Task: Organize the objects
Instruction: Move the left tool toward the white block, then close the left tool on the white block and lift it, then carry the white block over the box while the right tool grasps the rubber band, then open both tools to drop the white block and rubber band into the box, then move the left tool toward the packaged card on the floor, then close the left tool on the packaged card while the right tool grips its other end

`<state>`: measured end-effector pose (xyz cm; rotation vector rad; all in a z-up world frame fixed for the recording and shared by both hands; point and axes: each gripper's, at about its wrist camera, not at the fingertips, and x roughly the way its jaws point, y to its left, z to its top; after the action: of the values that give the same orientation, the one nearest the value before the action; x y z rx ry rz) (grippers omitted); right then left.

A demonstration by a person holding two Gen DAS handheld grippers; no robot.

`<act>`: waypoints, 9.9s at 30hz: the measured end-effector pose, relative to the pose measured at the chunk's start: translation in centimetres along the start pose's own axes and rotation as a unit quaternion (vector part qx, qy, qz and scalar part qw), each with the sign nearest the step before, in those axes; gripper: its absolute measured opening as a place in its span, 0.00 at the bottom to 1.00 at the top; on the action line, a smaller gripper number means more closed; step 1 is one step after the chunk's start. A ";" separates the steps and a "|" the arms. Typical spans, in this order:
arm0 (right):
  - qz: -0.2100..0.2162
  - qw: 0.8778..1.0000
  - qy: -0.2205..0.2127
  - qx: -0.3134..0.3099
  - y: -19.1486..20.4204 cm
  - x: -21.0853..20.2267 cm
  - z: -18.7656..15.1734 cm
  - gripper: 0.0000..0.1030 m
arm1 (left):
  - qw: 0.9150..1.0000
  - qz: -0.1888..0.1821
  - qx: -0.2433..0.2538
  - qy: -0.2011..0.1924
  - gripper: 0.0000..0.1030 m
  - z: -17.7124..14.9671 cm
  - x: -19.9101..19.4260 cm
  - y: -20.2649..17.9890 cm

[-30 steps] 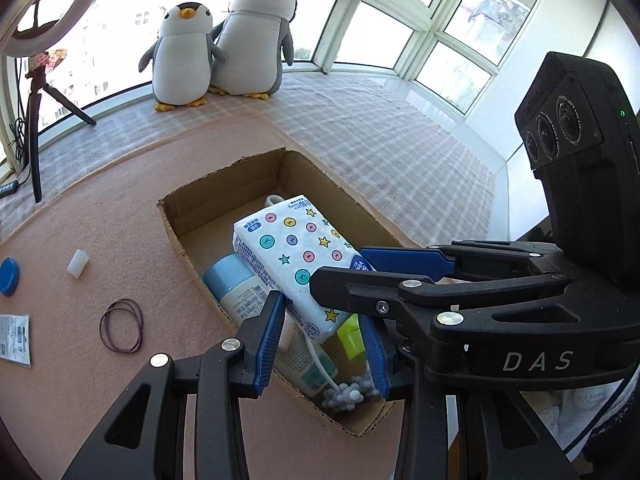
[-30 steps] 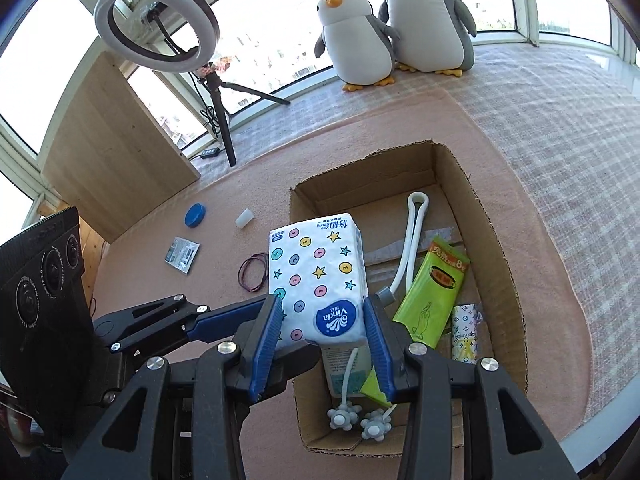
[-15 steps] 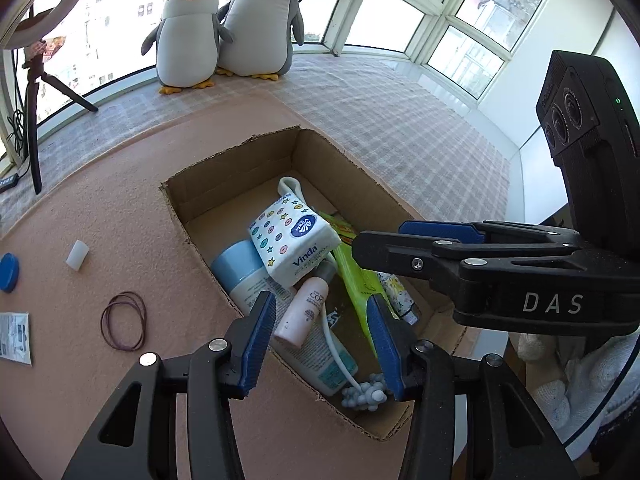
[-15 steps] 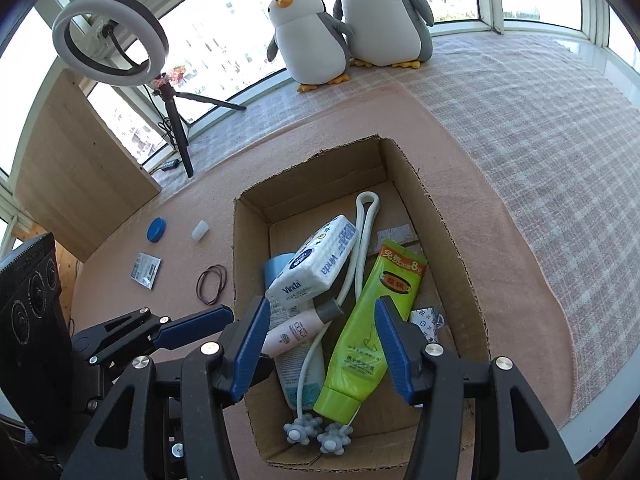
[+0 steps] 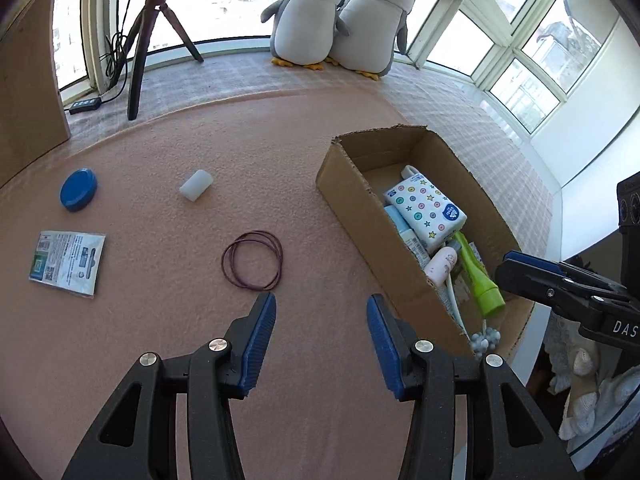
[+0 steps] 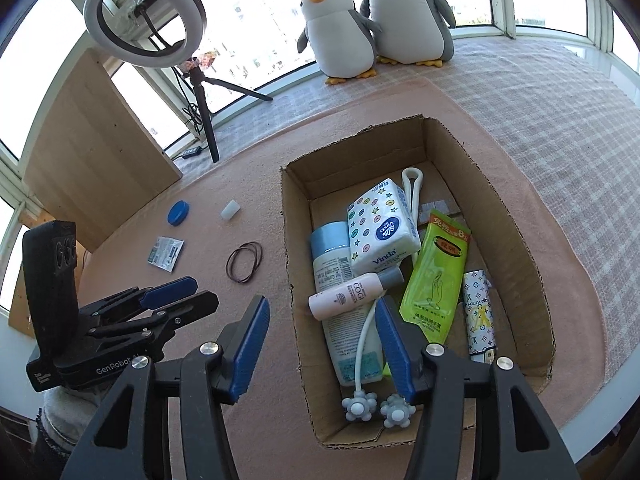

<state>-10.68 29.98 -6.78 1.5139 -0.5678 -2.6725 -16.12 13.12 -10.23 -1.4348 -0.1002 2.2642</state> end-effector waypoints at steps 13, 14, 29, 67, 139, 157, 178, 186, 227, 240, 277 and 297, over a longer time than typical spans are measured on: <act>0.003 0.999 -0.005 -0.044 4.5 -0.3 0.0 0.51 | 0.997 0.059 -0.029 -0.032 0.49 4.9 -1.7 7.0; 0.005 0.999 -0.002 -0.043 4.5 -0.2 -0.2 0.51 | 0.997 0.059 -0.028 -0.033 0.48 5.5 -1.4 7.1; 0.015 0.999 0.030 -0.015 3.6 0.8 -2.5 0.51 | 0.995 0.100 -0.007 0.018 0.38 8.9 8.5 7.3; 0.024 0.990 0.118 -0.077 11.2 16.0 2.3 0.35 | 0.996 0.079 -0.026 0.016 0.07 -0.2 3.6 10.9; -0.029 0.999 -0.026 0.025 -6.3 -4.6 -2.7 0.04 | 0.993 -0.071 0.099 0.004 0.07 1.0 1.1 -11.0; -0.014 0.999 -0.030 0.028 -7.7 -4.9 -2.8 0.44 | 0.992 -0.078 0.100 0.010 0.46 1.0 2.0 -13.2; 0.009 0.999 -0.014 -0.044 1.4 -1.5 -2.6 0.51 | 1.000 -0.004 -0.014 -0.013 0.46 -1.3 -3.6 1.4; 0.009 0.998 -0.018 -0.066 5.3 -0.4 -0.6 0.50 | 0.995 0.058 -0.068 -0.037 0.46 -0.5 -6.9 10.2; 0.006 0.996 0.047 -0.082 8.9 5.1 -0.6 0.51 | 0.984 0.172 -0.034 0.025 0.45 5.4 3.7 20.1; 0.024 0.994 0.049 -0.090 10.4 5.0 -1.6 0.51 | 0.994 0.113 -0.004 0.002 0.45 -1.6 1.2 15.0; 0.097 0.966 0.189 -0.149 18.8 16.0 -7.0 0.52 | 0.992 0.013 -0.128 -0.003 0.44 -15.1 -5.3 13.6; 0.099 0.970 0.162 -0.150 18.3 13.4 -6.3 0.32 | 0.995 0.002 -0.103 -0.015 0.26 -13.7 -6.0 10.9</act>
<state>-15.42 8.41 -14.92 1.6526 -0.2648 -2.1799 -5.70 -1.57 -14.64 -1.5028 -0.3493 2.3348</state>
